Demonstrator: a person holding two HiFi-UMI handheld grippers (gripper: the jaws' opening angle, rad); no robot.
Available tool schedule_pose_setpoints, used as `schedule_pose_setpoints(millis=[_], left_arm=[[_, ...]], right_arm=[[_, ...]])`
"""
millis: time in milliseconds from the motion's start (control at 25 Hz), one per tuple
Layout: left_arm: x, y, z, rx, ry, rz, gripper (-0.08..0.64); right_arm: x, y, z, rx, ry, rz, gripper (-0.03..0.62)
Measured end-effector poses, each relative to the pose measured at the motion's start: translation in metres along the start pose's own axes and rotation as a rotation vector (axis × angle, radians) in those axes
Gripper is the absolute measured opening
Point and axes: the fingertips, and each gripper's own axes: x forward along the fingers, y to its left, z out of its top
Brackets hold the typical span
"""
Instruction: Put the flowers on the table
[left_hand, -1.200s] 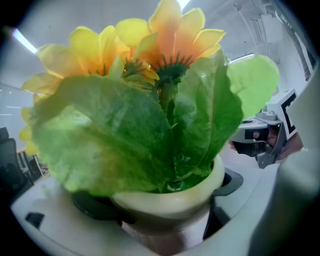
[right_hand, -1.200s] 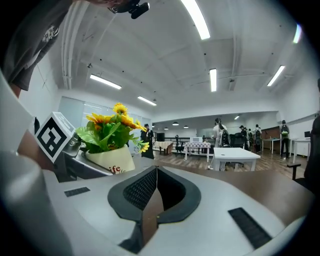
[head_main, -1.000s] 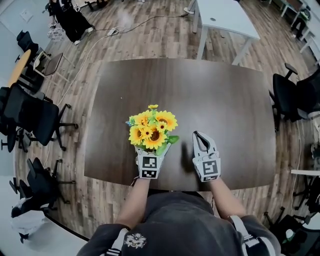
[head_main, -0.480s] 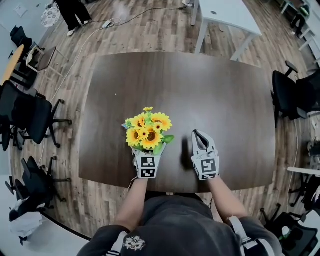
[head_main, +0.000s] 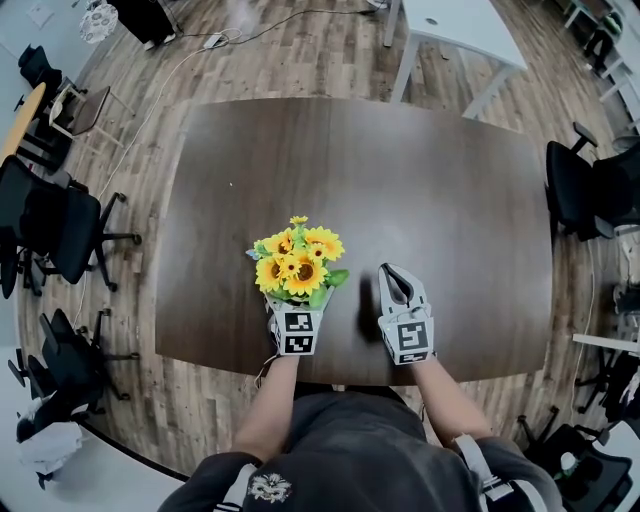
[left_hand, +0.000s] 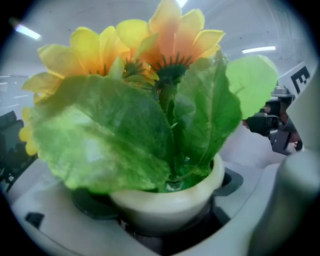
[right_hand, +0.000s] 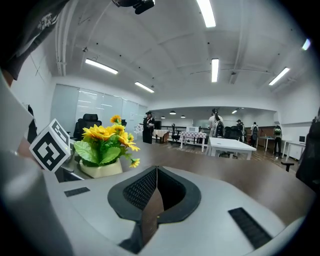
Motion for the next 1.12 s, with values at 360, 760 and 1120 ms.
schedule_pose_setpoints(millis=[360, 760, 1120], left_arm=[[0.005, -0.003, -0.006, -0.013, 0.031, -0.034, 0.552], [-0.01, -0.001, -0.001, -0.023, -0.018, -0.035, 0.552], [-0.07, -0.011, 0.02, 0.003, -0.082, 0.025, 0.52]], right_arm=[[-0.001, 0.014, 0.008, 0.037, -0.019, 0.053, 0.025], [-0.028, 0.032, 0.009, 0.041, -0.023, 0.103, 0.025], [-0.055, 0.029, 0.02, 0.041, -0.087, 0.102, 0.025]])
